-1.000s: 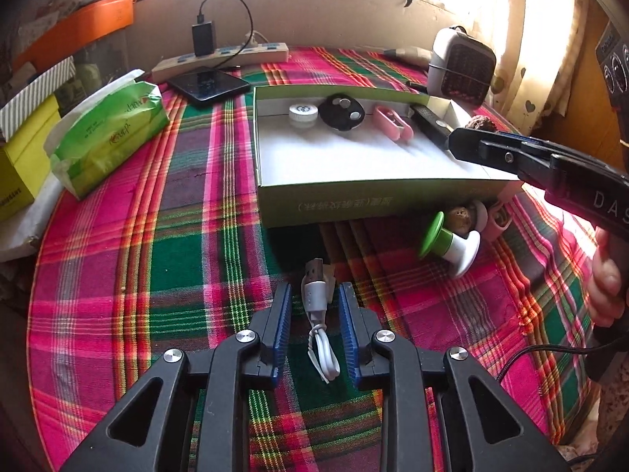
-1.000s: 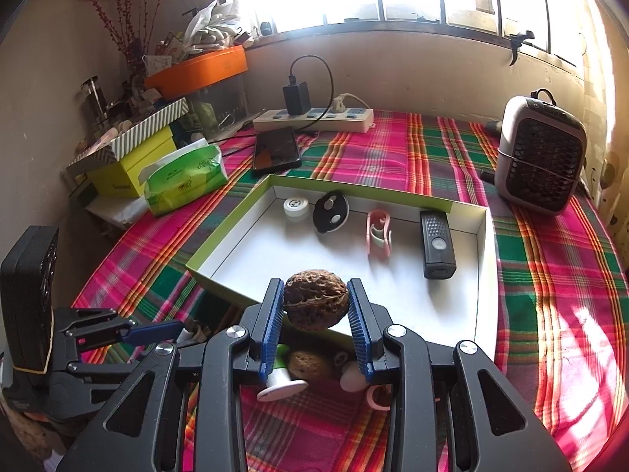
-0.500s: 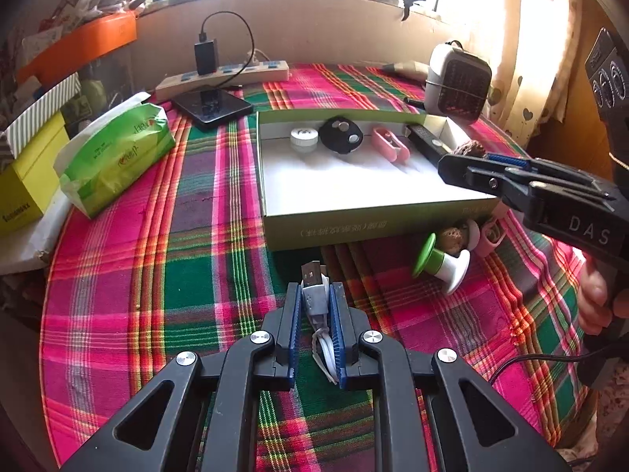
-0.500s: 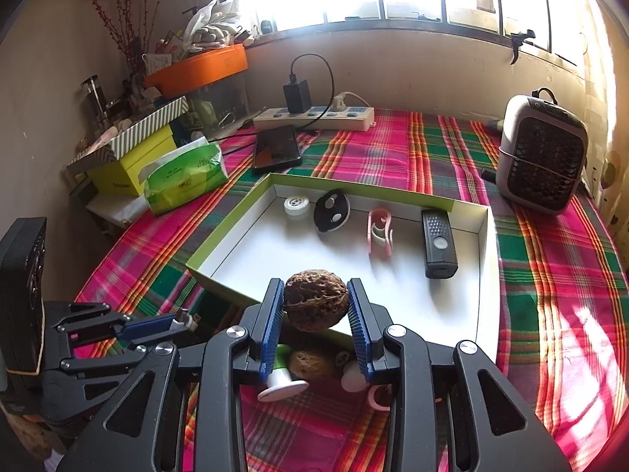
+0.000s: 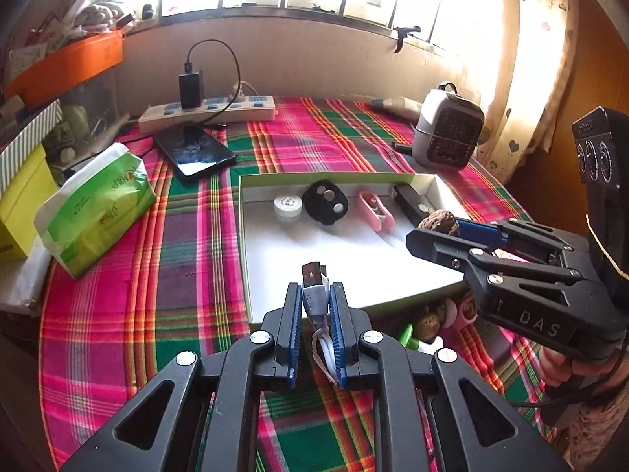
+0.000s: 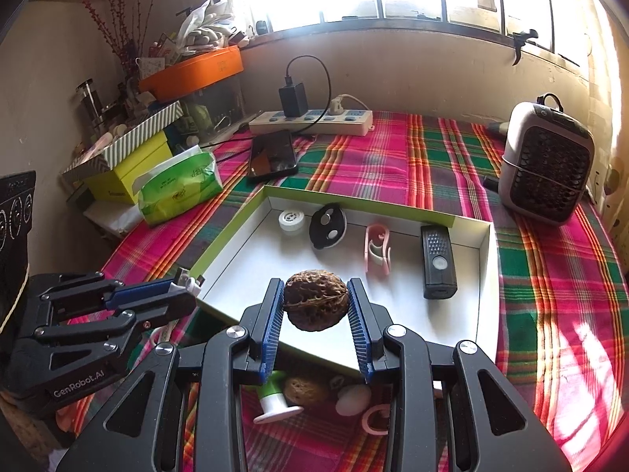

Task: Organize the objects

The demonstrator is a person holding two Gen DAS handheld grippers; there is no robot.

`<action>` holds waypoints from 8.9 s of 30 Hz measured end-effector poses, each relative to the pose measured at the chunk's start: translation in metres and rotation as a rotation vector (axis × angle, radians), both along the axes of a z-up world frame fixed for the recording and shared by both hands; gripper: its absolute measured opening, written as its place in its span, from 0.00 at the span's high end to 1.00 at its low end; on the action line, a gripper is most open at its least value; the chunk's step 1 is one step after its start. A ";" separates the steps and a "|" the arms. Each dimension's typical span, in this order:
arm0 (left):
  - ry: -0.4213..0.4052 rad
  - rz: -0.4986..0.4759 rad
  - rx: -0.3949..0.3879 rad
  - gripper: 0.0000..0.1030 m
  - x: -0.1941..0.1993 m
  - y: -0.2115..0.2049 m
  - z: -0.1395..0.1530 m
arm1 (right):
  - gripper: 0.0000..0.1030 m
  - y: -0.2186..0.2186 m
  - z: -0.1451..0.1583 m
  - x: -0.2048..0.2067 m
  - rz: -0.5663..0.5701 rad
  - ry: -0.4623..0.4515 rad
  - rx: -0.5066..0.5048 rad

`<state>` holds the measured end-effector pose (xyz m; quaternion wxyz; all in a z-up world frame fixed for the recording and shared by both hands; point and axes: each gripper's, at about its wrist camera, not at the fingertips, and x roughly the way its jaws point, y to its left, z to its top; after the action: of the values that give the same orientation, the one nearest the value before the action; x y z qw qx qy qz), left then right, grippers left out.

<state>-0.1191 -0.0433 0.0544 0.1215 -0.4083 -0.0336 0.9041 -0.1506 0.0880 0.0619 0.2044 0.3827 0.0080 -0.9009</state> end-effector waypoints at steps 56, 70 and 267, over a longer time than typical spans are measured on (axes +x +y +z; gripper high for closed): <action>-0.073 0.004 -0.098 0.86 -0.092 0.013 -0.038 | 0.67 -0.014 -0.048 -0.078 0.021 -0.121 0.053; -0.076 0.008 -0.092 0.84 -0.089 0.013 -0.037 | 0.62 -0.011 -0.048 -0.075 0.008 -0.124 0.036; -0.045 -0.042 0.145 0.66 0.022 0.023 -0.053 | 0.76 0.103 -0.051 0.056 -0.485 -0.100 0.057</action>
<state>-0.0973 -0.0200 0.0018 0.1691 -0.4192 -0.0929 0.8871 -0.0948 0.1906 0.0113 -0.0285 0.4230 -0.0686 -0.9031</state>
